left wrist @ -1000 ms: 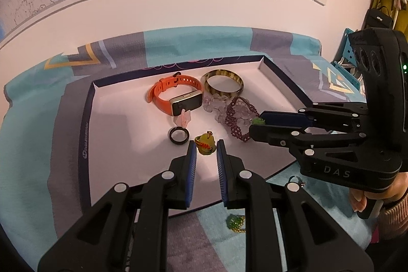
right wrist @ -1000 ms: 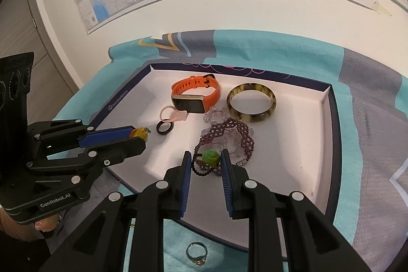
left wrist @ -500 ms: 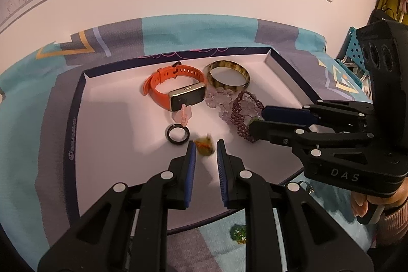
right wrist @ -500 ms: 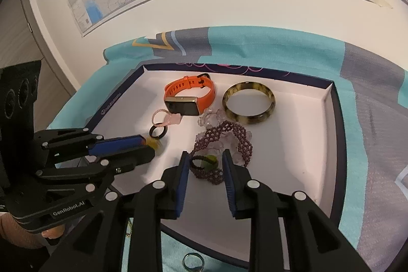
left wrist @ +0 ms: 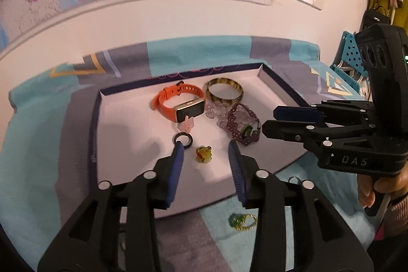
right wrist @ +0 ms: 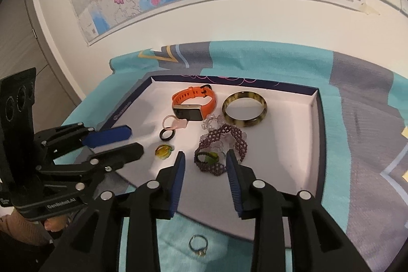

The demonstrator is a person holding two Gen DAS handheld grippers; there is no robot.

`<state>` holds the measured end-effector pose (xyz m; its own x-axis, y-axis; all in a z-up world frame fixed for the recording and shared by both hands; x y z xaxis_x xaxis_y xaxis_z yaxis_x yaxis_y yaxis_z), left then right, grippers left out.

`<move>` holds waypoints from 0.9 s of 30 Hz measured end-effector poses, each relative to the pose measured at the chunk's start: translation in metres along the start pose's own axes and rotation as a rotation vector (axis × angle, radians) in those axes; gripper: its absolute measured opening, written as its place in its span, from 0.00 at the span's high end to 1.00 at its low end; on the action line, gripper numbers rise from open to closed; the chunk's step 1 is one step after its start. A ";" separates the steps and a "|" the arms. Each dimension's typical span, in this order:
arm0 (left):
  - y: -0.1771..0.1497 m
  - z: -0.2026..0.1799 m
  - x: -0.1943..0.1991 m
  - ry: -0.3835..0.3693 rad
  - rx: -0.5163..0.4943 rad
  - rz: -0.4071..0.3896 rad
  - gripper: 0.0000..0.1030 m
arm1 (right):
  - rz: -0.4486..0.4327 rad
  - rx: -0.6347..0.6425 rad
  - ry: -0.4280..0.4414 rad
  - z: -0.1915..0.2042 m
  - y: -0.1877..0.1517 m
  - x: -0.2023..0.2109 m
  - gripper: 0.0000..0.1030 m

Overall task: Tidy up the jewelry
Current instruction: 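Open both tools to release the charm and green ring in the box, then move the left tool to the gold green-stone ring while the right tool approaches the silver ring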

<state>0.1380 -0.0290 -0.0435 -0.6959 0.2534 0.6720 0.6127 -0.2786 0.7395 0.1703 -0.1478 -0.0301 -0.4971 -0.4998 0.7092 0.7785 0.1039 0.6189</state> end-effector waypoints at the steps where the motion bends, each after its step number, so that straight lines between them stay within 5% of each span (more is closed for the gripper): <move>1: -0.001 -0.001 0.006 0.006 -0.009 -0.011 0.62 | -0.004 0.005 0.004 0.001 -0.002 0.005 0.69; 13: -0.040 -0.012 0.050 -0.016 -0.068 -0.035 0.51 | -0.005 0.081 0.000 0.011 -0.043 0.043 0.60; 27: -0.060 -0.037 0.020 -0.074 -0.086 0.062 0.48 | 0.058 0.023 -0.030 -0.005 -0.074 0.029 0.54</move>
<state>0.0733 -0.0409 -0.0756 -0.6260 0.3004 0.7197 0.6171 -0.3734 0.6926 0.0999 -0.1745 -0.0569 -0.4634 -0.4662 0.7536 0.7974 0.1516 0.5841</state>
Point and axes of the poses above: each gripper's, at about its wrist camera, not at the fingertips, and x roughly against the way its jaws point, z to its left, y to its top, the point moved 6 cm from there along -x, roughly the way its jaws point, and after that the axes turned 7 degrees about -x, right-handed, at the moved point
